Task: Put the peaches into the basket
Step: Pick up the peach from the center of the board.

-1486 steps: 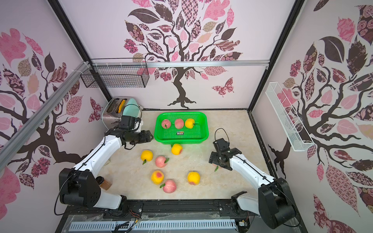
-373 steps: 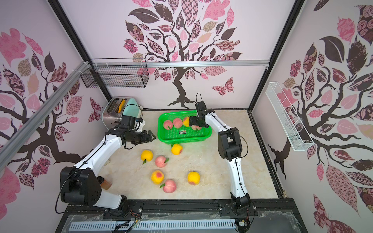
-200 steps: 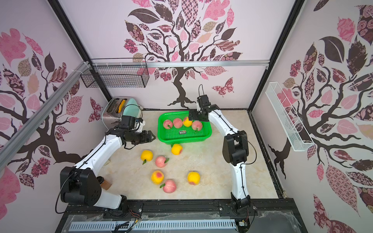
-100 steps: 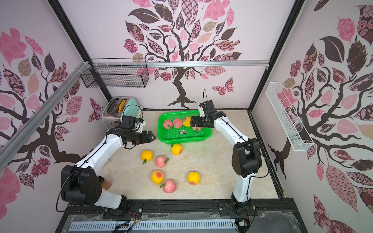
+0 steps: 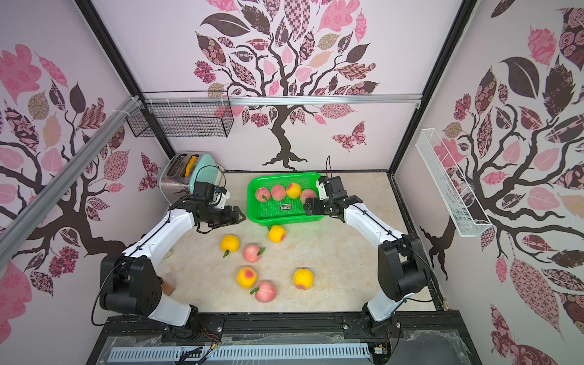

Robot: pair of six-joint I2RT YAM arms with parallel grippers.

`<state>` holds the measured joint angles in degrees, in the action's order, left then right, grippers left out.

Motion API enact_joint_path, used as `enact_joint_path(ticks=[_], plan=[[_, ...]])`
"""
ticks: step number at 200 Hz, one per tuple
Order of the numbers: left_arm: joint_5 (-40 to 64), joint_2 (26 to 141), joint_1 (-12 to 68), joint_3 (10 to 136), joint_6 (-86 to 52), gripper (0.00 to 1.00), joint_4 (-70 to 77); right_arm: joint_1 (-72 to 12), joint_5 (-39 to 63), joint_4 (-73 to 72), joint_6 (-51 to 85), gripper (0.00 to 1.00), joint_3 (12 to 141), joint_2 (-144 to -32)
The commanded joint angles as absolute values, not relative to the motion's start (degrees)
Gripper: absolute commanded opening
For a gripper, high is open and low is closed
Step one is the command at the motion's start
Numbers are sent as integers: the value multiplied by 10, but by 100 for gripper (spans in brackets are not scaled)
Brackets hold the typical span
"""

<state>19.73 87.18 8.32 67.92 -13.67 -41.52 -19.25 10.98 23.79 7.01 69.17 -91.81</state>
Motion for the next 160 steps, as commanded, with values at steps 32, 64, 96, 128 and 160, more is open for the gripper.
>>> enact_joint_path(ticks=[32, 64, 96, 128, 160], plan=[[134, 861, 81, 663, -147, 82, -434, -191, 53, 107, 65, 95, 562, -835], [66, 832, 82, 644, -170, 82, -457, -191, 42, 43, 84, 94, 510, -813], [4, 812, 82, 643, -191, 82, -498, -191, 17, -16, 104, 94, 465, -804], [-22, 812, 82, 649, -233, 82, -545, -191, 0, -65, 108, 94, 422, -791], [13, 819, 81, 637, -223, 82, -548, -191, 17, -84, 118, 94, 409, -778]])
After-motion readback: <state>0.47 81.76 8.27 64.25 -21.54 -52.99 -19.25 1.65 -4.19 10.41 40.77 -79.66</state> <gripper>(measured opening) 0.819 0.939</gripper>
